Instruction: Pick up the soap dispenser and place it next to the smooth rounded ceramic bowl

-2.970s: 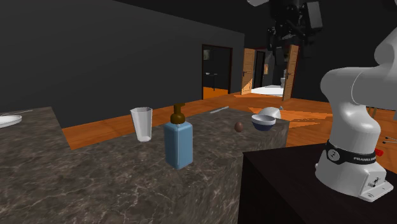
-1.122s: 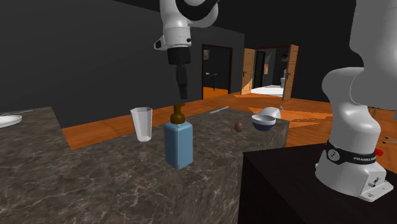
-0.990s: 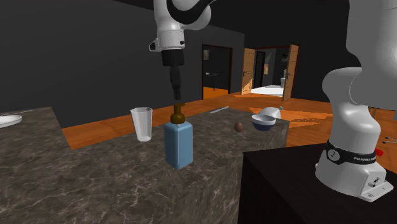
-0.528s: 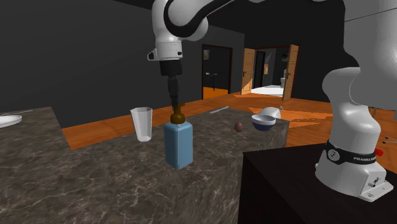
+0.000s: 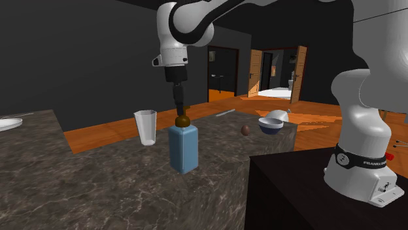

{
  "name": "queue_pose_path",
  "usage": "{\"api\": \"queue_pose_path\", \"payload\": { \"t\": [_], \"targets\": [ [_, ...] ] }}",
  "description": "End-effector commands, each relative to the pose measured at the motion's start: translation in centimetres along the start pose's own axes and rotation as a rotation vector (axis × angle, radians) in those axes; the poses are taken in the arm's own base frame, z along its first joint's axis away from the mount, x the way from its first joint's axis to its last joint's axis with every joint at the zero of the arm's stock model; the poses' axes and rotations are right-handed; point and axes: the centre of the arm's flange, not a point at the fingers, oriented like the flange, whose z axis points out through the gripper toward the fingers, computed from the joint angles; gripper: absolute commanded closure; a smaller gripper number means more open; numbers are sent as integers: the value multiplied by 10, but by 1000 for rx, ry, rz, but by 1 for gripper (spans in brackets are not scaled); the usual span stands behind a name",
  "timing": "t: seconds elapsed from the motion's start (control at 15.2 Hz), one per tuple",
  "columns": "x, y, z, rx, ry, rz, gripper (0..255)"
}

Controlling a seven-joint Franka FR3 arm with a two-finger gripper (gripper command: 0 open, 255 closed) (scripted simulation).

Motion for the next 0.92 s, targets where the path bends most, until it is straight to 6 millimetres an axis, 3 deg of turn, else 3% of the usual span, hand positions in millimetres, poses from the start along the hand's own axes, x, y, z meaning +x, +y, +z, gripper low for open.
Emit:
{"api": "queue_pose_path", "payload": {
  "t": [0.0, 0.07, 0.66, 0.86],
  "targets": [
    [0, 0, 0, 0, 0, 0, 0],
    [0, 0, 0, 0, 0, 0, 255],
    [0, 0, 0, 0, 0, 0, 255],
    [-1, 0, -16, 0, 0, 0, 255]
  ]
}}
